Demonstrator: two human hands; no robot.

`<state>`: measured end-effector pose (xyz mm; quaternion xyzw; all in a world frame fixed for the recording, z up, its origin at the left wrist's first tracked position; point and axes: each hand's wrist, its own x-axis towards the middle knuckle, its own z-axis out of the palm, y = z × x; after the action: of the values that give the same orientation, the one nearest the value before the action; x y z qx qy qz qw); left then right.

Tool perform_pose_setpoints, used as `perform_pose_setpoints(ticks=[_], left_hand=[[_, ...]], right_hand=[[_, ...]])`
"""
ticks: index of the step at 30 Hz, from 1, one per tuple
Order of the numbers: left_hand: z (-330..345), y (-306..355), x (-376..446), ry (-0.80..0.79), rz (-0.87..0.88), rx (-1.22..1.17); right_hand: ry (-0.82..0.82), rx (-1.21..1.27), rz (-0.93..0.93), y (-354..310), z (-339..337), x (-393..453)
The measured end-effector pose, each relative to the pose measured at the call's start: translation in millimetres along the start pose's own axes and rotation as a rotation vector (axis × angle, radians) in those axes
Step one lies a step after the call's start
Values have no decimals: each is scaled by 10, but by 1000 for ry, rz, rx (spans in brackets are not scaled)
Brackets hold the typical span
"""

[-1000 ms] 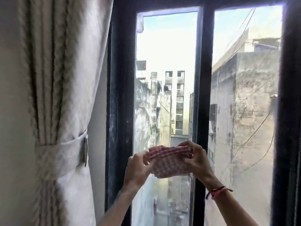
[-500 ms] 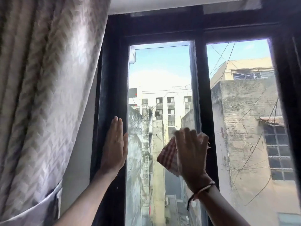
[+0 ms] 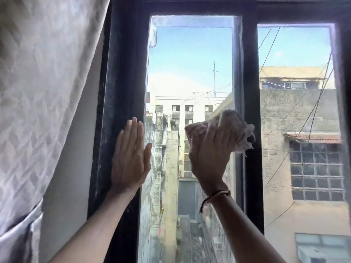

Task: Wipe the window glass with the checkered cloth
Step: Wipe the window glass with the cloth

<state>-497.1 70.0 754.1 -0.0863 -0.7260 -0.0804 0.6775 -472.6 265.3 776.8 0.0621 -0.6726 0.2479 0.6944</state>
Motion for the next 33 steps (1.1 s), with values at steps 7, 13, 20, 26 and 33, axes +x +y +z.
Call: perform_pose_setpoints(ticks=[7, 13, 20, 26, 33], left_hand=[[3, -8, -30, 52, 2, -36], [23, 36, -61, 65, -4, -33], [-28, -1, -8, 47, 6, -50], [-39, -6, -122, 16, 60, -53], [-66, -37, -94, -9, 41, -70]], right_hand=[[-105, 1, -203, 566, -266, -560], [114, -216, -210, 426, -230, -217], [-159, -359, -600, -17, 99, -571], [-33, -334, -330, 420, -139, -229], [-220, -342, -693, 138, 55, -281]])
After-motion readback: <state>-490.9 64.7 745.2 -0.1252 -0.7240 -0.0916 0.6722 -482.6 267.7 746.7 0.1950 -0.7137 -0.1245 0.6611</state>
